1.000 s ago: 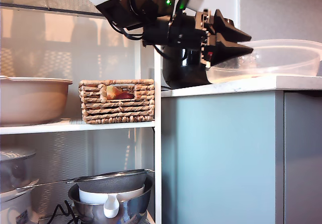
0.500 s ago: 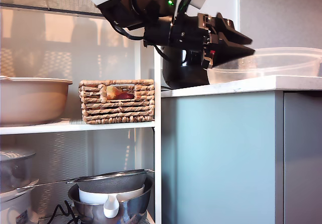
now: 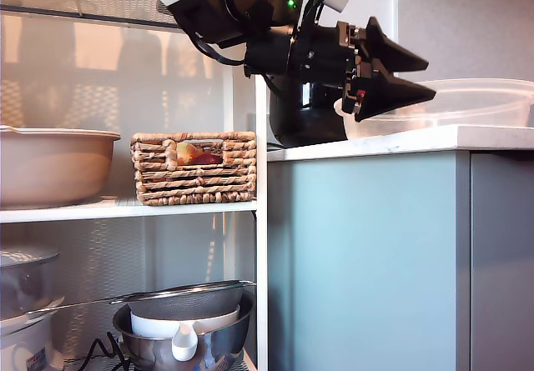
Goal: Pick up the plastic microwave lid from the shelf, then place it on the counter next to you
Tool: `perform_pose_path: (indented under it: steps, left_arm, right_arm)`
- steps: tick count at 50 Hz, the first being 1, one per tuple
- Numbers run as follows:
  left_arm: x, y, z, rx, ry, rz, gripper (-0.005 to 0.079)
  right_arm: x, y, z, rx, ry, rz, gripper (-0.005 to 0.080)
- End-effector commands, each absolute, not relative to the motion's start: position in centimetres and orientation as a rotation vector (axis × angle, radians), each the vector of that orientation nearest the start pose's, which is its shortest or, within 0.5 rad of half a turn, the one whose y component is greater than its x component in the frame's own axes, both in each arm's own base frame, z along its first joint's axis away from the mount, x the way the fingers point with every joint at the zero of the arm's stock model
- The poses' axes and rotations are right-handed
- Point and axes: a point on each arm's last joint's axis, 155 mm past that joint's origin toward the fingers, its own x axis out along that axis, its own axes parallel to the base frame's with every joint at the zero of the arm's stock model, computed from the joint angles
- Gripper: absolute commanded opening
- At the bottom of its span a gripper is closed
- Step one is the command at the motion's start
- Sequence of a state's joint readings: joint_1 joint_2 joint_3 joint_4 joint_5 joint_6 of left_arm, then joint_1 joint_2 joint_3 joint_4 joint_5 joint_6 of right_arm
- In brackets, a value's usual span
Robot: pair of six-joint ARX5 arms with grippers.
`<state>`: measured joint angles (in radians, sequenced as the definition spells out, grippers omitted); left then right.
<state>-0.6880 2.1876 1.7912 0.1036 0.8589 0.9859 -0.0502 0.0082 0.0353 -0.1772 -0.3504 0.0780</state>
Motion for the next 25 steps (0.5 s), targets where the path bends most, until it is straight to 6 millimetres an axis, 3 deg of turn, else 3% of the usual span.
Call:
perform_pose_path:
  steps: [1, 19, 25]
  left_arm:
    - [37.1, -48.5, 25.1, 0.739, -0.465, -1.530, 0.0567]
    - [36.9, -44.1, 30.1, 0.756, -0.260, -1.405, 0.0561]
    - [36.6, -42.0, 31.0, 0.690, -0.101, -1.360, 0.0474]
  right_arm:
    - [24.0, 5.2, 14.2, 0.104, 0.141, 0.298, -0.0012]
    - [24.0, 5.2, 14.2, 0.103, 0.140, 0.298, -0.0012]
    - [24.0, 5.2, 14.3, 0.103, 0.139, 0.299, -0.0012]
